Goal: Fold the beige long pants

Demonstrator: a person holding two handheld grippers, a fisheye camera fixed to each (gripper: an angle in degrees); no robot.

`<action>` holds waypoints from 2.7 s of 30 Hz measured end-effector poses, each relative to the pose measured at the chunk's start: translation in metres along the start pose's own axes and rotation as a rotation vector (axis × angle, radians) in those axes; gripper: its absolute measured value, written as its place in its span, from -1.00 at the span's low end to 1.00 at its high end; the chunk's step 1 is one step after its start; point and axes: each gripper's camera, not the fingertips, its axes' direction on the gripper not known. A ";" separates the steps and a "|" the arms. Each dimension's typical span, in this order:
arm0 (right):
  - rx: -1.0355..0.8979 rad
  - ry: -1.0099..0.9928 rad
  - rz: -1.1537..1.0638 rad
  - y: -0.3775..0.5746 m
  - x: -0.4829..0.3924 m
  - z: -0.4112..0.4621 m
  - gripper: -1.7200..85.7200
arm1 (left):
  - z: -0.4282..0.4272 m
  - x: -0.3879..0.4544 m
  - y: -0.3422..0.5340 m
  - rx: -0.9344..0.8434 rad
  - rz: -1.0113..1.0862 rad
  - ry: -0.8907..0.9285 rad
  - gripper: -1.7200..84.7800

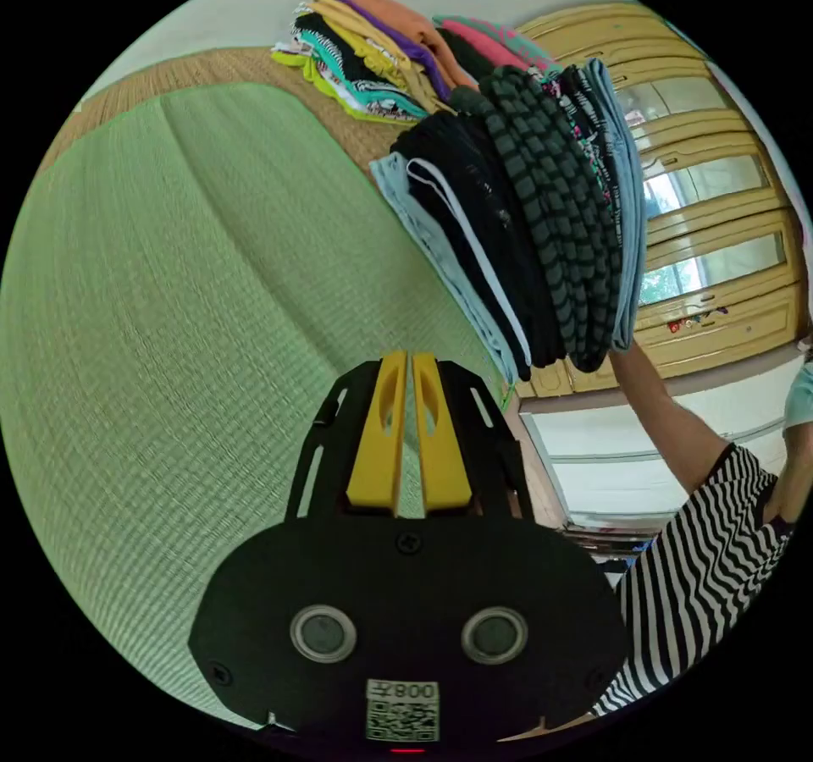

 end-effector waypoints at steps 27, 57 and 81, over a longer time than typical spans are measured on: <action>0.158 -0.082 -0.080 -0.087 0.073 0.025 -0.97 | 0.006 -0.135 0.085 -0.022 -0.001 0.140 -0.96; 0.901 -0.935 -0.170 -0.061 0.117 -0.499 -0.97 | -0.119 -0.240 0.479 0.282 0.047 0.439 -0.94; 0.689 -1.347 -0.716 0.036 -0.418 -0.644 -0.97 | -0.421 -0.144 0.918 0.785 0.717 -0.108 -0.64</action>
